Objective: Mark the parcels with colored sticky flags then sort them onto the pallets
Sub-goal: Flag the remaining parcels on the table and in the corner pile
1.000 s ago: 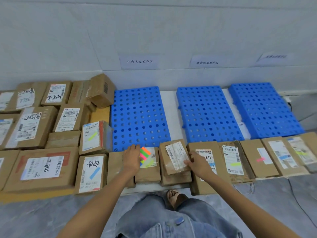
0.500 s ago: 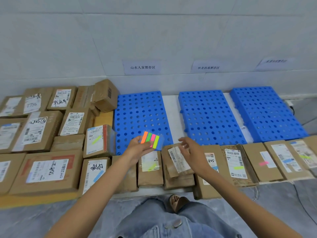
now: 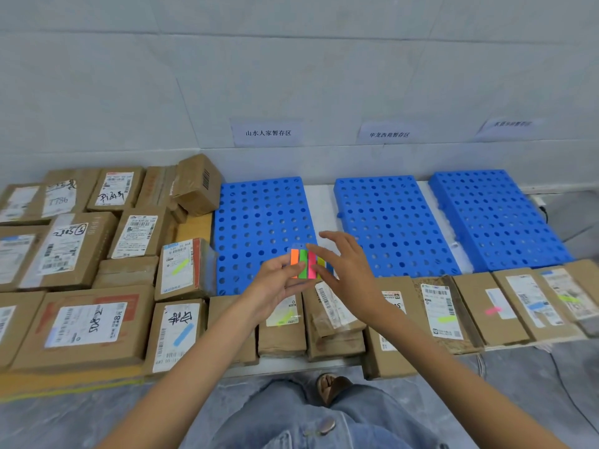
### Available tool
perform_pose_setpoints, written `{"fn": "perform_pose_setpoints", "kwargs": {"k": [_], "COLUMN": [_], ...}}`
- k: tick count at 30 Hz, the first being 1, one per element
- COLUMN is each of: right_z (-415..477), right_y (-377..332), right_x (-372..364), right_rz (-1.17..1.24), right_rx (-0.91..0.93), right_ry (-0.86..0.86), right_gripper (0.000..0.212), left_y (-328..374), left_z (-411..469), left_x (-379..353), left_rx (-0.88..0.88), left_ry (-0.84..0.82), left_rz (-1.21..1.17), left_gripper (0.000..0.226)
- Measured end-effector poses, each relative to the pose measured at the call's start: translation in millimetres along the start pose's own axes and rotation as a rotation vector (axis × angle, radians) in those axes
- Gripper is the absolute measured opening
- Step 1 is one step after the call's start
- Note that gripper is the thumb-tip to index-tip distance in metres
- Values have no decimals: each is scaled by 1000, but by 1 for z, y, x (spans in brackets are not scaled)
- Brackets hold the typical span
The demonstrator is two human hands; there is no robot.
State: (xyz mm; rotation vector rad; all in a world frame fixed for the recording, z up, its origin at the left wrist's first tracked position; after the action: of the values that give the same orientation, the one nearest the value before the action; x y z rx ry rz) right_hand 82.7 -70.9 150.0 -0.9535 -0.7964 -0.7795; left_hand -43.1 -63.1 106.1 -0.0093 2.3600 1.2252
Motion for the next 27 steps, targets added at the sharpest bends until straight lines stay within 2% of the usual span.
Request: {"fn": "perform_pose_setpoints", "kwargs": {"k": [4,8,11,15,22,25,27], "right_z": [0,-1,-1,2,9,10,9], "right_y": [-3,-6,-7,0,9,6,1], "right_x": [-1,-1,-3,-5,-1,2,8], "right_rz": [-126,-116,-118,-72,19,-68,-128], "right_rx": [77,53,104,120,39,128,219], "right_ry": [50,51,13,-25,-15,22,93], "right_gripper": [31,36,41,46,42,37,27], "left_y": [1,0,-2,-3,-2,0,0], "left_z": [-1,-2,-2,-2,0,0,1], "left_x": [-3,-3,-1,2,2,2,2], "left_rx": [-3,1,6,20,21,23,28], "left_ry": [0,13,30,37,39,35,33], "left_rz": [-53,-81,-91,-30,67,94,97], "left_gripper": [18,17,16,18,21,22,23]}}
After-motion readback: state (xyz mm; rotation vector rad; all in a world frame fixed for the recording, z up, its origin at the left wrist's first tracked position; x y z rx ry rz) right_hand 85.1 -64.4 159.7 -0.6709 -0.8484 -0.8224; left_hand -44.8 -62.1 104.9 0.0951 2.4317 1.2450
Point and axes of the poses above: each hand's wrist, its own z-axis towards the middle knuckle, its own x-axis out of the back of the hand, y = z × x, the point moved 7 cm from there along z, towards the middle knuckle, and after that the axes turned 2 degrees about -y, right-handed, at the moved point
